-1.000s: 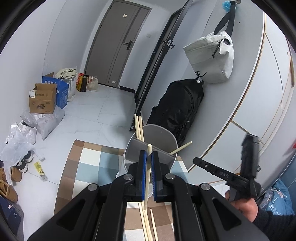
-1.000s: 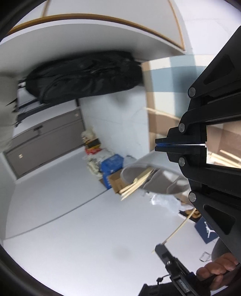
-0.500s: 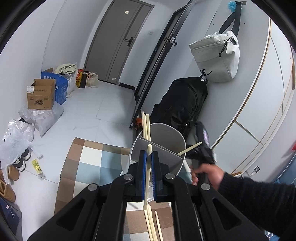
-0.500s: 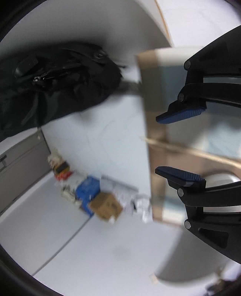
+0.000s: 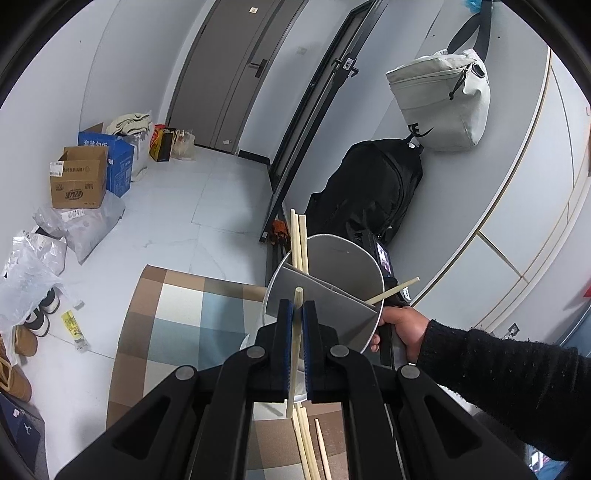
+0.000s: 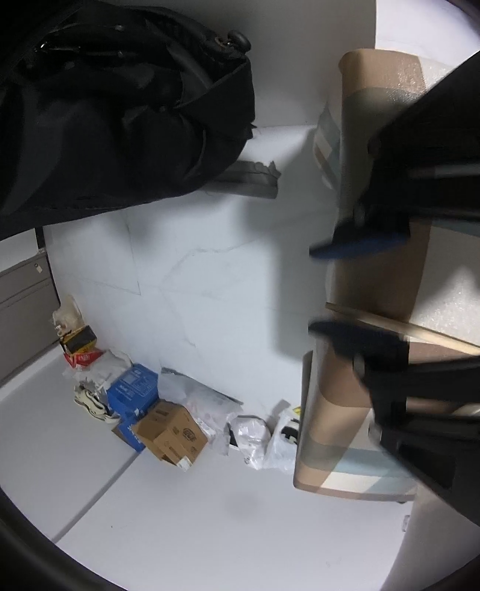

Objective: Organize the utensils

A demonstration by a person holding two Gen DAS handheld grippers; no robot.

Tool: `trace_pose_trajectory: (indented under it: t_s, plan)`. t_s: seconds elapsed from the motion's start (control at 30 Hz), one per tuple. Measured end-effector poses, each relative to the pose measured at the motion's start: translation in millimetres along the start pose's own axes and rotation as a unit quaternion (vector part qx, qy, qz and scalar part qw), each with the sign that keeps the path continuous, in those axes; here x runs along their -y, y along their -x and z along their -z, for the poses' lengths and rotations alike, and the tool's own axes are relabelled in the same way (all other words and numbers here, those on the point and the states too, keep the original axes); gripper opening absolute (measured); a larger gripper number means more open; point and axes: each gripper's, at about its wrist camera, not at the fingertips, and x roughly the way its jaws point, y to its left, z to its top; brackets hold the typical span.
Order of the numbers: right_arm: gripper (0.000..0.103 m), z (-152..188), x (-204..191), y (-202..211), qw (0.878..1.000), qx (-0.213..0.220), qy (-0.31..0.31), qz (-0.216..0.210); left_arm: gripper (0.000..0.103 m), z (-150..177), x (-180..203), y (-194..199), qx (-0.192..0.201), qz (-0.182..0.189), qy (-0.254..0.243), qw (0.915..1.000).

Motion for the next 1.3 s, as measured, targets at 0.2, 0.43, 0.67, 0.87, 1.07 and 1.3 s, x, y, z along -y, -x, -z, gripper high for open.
trace_pose_trajectory:
  t_s: [0.2, 0.43, 0.67, 0.87, 1.07, 1.3]
  plan:
    - [0.003, 3.3, -2.7, 21.8, 0.999, 0.045, 0.005, -0.003, 0.001, 0.5, 2.7, 3.9, 0.008, -0.003, -0.007, 0.9999]
    - [0.003, 16.8, -17.9, 80.7, 0.991, 0.128, 0.000, -0.047, 0.001, -3.9, 6.3, 12.0, 0.027, -0.002, -0.007, 0.9996]
    - [0.003, 43.4, -47.2, 167.9, 0.970, 0.226, 0.026, -0.092, 0.001, -6.6, 15.2, 26.9, 0.044, 0.002, -0.009, 0.9990]
    - [0.003, 69.1, -78.4, 214.8, 0.955, 0.268, 0.071, -0.102, 0.001, -11.0, 29.0, 42.2, 0.061, 0.008, -0.020, 0.9979]
    - [0.003, 88.8, -90.5, 233.3, 0.950, 0.285, 0.097, -0.082, 0.001, -15.2, 35.1, 54.3, 0.067, 0.004, -0.031, 0.9973]
    - [0.003, 98.7, -108.7, 295.7, 0.929, 0.338, 0.121, -0.090, 0.001, -44.3, 46.1, 64.6, 0.072, 0.008, -0.042, 0.9965]
